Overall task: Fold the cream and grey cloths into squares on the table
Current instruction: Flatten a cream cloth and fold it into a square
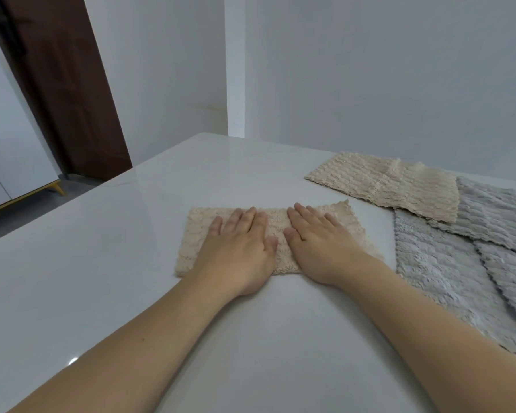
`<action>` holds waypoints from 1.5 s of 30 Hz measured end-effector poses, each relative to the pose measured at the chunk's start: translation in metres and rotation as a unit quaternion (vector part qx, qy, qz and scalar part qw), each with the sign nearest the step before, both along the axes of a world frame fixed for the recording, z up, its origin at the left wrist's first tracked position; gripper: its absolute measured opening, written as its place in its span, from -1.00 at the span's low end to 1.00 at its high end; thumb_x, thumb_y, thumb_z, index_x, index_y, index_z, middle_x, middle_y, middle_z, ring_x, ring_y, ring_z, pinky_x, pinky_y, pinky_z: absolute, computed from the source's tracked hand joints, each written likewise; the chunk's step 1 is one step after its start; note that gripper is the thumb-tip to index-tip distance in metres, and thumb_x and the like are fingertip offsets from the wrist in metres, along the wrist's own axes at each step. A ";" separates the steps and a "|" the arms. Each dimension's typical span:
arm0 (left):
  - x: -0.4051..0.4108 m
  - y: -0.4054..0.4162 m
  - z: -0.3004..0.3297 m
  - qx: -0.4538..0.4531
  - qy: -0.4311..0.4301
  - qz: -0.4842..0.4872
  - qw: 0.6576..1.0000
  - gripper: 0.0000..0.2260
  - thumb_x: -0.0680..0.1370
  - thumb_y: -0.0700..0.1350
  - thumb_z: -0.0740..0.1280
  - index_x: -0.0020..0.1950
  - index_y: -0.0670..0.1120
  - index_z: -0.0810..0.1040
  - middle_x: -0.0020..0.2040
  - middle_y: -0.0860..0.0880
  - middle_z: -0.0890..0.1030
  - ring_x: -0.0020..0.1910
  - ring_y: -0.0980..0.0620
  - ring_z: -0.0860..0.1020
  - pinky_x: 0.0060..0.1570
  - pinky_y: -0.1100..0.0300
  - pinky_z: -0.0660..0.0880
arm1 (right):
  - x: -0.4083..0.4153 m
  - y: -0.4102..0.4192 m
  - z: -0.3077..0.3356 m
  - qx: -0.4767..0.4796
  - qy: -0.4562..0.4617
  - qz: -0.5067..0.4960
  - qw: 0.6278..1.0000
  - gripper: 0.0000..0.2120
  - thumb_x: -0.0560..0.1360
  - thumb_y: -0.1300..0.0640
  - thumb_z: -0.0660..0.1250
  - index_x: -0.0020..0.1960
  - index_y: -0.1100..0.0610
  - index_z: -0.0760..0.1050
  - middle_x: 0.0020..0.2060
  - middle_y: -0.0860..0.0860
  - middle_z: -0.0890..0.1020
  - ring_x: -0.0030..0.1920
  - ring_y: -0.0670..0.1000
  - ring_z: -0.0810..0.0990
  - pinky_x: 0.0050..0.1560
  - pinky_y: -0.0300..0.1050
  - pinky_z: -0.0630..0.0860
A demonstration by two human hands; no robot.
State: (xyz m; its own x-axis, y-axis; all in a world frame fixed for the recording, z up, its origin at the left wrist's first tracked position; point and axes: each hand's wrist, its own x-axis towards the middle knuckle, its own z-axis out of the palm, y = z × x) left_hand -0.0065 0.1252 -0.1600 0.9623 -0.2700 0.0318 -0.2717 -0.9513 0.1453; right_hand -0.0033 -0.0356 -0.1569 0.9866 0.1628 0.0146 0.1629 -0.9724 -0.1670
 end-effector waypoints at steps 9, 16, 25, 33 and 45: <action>0.001 0.040 0.002 -0.004 0.036 0.034 0.999 -0.47 0.66 0.14 -0.18 0.62 0.03 -0.14 0.62 0.06 -0.15 0.58 0.08 -0.17 0.54 0.01 -0.19 | 0.000 -0.040 0.004 -0.019 0.044 -0.053 0.997 -0.45 0.65 -0.12 -0.24 0.59 0.03 -0.16 0.57 -0.05 -0.13 0.55 -0.04 -0.18 0.53 0.01 -0.23; 0.009 0.037 0.035 0.026 -0.009 0.072 0.997 -0.48 0.67 0.04 -0.13 0.61 -0.13 -0.03 0.62 -0.07 -0.04 0.59 -0.04 -0.09 0.53 -0.06 -0.18 | -0.003 -0.027 0.036 -0.040 -0.028 -0.062 0.997 -0.47 0.67 -0.01 -0.16 0.58 0.13 -0.11 0.58 0.05 -0.10 0.56 0.06 -0.14 0.53 0.09 -0.17; 0.018 -0.007 -0.002 -0.013 0.002 0.044 0.999 -0.47 0.66 0.09 -0.14 0.62 -0.01 -0.05 0.62 0.04 -0.03 0.59 0.01 -0.09 0.53 -0.07 -0.17 | 0.002 0.004 -0.003 0.021 -0.007 -0.047 0.999 -0.49 0.65 -0.06 -0.18 0.59 -0.01 -0.04 0.58 0.00 -0.02 0.56 0.02 -0.09 0.52 0.08 -0.17; 0.023 0.035 -0.002 -0.020 0.018 0.072 0.997 -0.44 0.65 0.12 -0.16 0.62 -0.07 -0.06 0.62 -0.01 -0.05 0.59 0.03 -0.09 0.54 -0.03 -0.17 | 0.003 -0.026 0.002 0.011 0.023 -0.062 0.998 -0.46 0.64 -0.09 -0.22 0.59 0.00 -0.12 0.58 -0.05 -0.10 0.56 -0.03 -0.15 0.53 0.03 -0.21; 0.007 -0.010 0.001 -0.012 -0.023 0.055 0.998 -0.46 0.66 0.08 -0.14 0.61 -0.08 -0.03 0.62 -0.01 0.00 0.59 0.01 -0.08 0.52 -0.10 -0.25 | -0.012 0.001 0.008 0.031 -0.045 -0.049 0.997 -0.51 0.65 0.01 -0.12 0.56 0.06 0.06 0.57 0.01 0.03 0.56 0.05 -0.05 0.51 0.14 -0.12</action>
State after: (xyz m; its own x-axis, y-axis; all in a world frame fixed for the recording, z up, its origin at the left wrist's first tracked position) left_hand 0.0000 0.1150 -0.1586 0.9834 -0.1612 0.0828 -0.1726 -0.9722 0.1580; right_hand -0.0152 -0.0343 -0.1491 0.9920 0.0613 0.1107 0.0843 -0.9726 -0.2166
